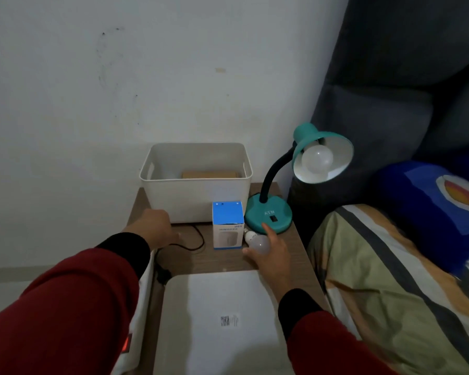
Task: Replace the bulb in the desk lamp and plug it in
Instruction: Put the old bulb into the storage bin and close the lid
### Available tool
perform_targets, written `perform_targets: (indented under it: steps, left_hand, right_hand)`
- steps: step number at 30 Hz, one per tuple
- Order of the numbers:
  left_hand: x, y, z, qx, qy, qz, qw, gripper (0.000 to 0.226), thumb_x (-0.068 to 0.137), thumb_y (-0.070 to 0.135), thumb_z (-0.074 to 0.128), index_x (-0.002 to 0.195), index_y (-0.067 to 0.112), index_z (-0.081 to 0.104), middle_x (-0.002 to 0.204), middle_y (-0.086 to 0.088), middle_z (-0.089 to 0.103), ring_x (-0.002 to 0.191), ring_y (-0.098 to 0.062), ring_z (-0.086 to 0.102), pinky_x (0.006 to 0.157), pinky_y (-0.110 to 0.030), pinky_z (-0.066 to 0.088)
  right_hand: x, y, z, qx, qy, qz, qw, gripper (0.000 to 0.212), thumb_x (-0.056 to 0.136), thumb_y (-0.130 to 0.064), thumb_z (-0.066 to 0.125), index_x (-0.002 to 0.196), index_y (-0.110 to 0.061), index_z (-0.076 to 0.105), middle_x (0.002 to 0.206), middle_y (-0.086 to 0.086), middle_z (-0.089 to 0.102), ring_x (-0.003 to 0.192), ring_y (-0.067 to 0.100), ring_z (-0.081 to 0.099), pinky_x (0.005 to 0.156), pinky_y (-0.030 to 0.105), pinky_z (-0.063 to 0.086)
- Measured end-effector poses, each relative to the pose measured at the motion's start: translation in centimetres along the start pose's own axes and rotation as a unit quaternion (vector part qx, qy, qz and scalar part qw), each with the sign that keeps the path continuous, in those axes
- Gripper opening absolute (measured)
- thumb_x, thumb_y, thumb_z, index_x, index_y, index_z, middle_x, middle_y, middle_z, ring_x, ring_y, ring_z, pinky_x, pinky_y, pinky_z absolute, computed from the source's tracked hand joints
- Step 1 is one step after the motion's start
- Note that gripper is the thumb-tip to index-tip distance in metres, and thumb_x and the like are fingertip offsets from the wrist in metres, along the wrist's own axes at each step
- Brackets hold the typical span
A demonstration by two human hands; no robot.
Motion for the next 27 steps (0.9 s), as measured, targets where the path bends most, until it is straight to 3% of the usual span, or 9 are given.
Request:
perform_targets:
  steps: [5,11,16,21,24,27]
  left_hand:
    - [-0.1,0.2,-0.5,0.004,-0.007,0.001,1.0,0.058,0.083,0.05,0.057,0.119,0.005,0.056,0.127,-0.016,0.055,0.115,-0.028,0.054,0.093,-0.03,0.046]
    - [-2.4,1.1,-3.4,-0.002,0.01,0.003,1.0,0.055,0.088,0.041,0.056,0.129,0.005,0.05,0.134,-0.014,0.05,0.122,-0.027,0.048,0.097,-0.026,0.042]
    - [-4.8,1.7,-8.7,-0.011,0.05,0.004,0.999,0.049,0.088,0.034,0.058,0.125,0.003,0.052,0.129,-0.015,0.055,0.119,-0.027,0.053,0.094,-0.028,0.045]
    - [-5.5,2.1,-13.8,-0.024,0.097,0.004,0.995,0.05,0.089,0.032,0.056,0.13,0.005,0.049,0.132,-0.013,0.053,0.12,-0.027,0.053,0.096,-0.028,0.044]
    - [-4.9,2.1,-16.0,-0.041,0.112,-0.008,0.993,0.043,0.09,0.025,0.054,0.127,0.004,0.052,0.129,-0.013,0.055,0.116,-0.026,0.057,0.091,-0.027,0.047]
    - [-3.5,1.9,-17.3,-0.061,0.112,-0.018,0.992,0.039,0.091,0.023,0.052,0.125,0.004,0.053,0.129,-0.013,0.054,0.115,-0.026,0.057,0.09,-0.026,0.047]
  right_hand:
    - [0.2,-0.2,-0.1,0.012,-0.011,0.009,1.0,0.074,0.076,-0.026,0.074,0.141,-0.023,0.04,0.144,0.007,0.043,0.13,0.022,0.041,0.111,0.039,0.035]
    - [-0.6,-2.6,-2.7,0.002,0.003,-0.015,1.0,0.062,0.078,-0.032,0.072,0.134,-0.02,0.049,0.139,0.008,0.048,0.126,0.023,0.045,0.103,0.033,0.038]
    - [-1.2,-7.2,-5.7,0.011,0.003,-0.051,0.999,0.053,0.081,-0.029,0.071,0.13,-0.02,0.054,0.132,0.008,0.054,0.108,0.015,0.05,0.086,0.019,0.038]
    - [-0.2,-12.9,-7.6,-0.033,-0.01,-0.099,0.995,0.051,0.078,-0.034,0.073,0.125,-0.019,0.058,0.124,0.008,0.06,0.111,0.02,0.056,0.094,0.024,0.044]
    - [1.0,-16.0,-7.7,-0.025,-0.03,-0.12,0.992,0.052,0.078,-0.033,0.073,0.125,-0.018,0.058,0.121,0.007,0.061,0.102,0.016,0.056,0.088,0.025,0.048]
    - [3.2,-18.2,-7.1,-0.037,-0.04,-0.134,0.99,0.053,0.076,-0.037,0.074,0.124,-0.021,0.058,0.122,0.002,0.061,0.109,0.018,0.056,0.089,0.024,0.049]
Point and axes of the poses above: each hand's wrist, its own x-axis towards the middle knuckle, its own z-axis out of the palm, y = z × x, the point moved 4 cm from there along x, towards the middle knuckle
